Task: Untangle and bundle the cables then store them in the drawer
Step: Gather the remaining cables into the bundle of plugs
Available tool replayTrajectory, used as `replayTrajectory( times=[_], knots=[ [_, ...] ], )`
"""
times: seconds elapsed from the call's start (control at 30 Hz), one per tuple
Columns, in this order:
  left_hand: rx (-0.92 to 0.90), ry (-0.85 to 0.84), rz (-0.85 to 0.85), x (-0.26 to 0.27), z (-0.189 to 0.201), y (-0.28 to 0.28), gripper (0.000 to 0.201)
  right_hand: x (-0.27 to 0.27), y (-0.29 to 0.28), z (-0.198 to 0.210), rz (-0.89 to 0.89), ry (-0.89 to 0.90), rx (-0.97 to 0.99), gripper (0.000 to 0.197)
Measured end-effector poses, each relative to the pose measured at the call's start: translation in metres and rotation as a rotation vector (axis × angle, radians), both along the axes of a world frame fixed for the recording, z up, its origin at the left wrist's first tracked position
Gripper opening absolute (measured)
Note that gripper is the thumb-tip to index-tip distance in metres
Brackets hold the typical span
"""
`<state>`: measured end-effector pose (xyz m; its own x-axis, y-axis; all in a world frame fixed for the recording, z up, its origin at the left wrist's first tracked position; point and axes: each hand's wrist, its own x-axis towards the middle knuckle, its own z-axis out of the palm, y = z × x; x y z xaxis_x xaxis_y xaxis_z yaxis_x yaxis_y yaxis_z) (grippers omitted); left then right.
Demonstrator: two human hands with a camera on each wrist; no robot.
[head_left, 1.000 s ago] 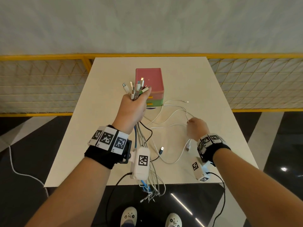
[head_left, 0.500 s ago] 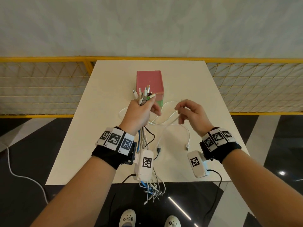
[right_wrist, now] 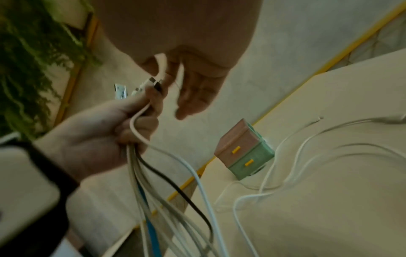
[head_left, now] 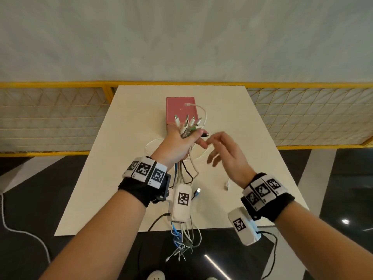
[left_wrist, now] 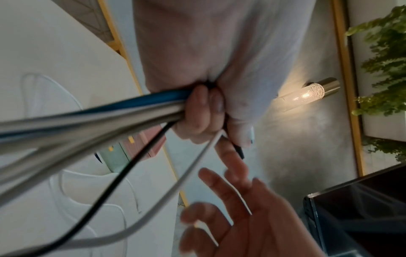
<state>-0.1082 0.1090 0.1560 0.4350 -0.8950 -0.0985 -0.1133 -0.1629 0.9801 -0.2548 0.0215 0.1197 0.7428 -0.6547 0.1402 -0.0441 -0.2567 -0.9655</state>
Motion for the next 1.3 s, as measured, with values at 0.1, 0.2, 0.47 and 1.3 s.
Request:
replayTrajectory(
  times=[0.1, 0.2, 0.47, 1.3],
  knots=[
    [-0.008, -0.076, -0.075, -0.005, 0.002, 0.003, 0.021, 0.019, -0.007, 0.014, -0.048, 0.061, 0.111, 0.036],
    [-0.004, -0.098, -0.114, -0.008, 0.000, 0.006, 0.020, 0.035, -0.008, 0.028, -0.012, -0.049, 0.254, 0.028],
    [-0.046, -0.051, 0.161, 0.016, -0.009, 0.019, 0.008, 0.042, -0.010, 0.036, -0.228, -0.093, 0.145, 0.021],
    [-0.476, 0.557, 0.222, 0.028, 0.056, 0.035, 0.047, -0.018, 0.035, 0.008, 0.337, 0.304, 0.087, 0.028]
  ],
)
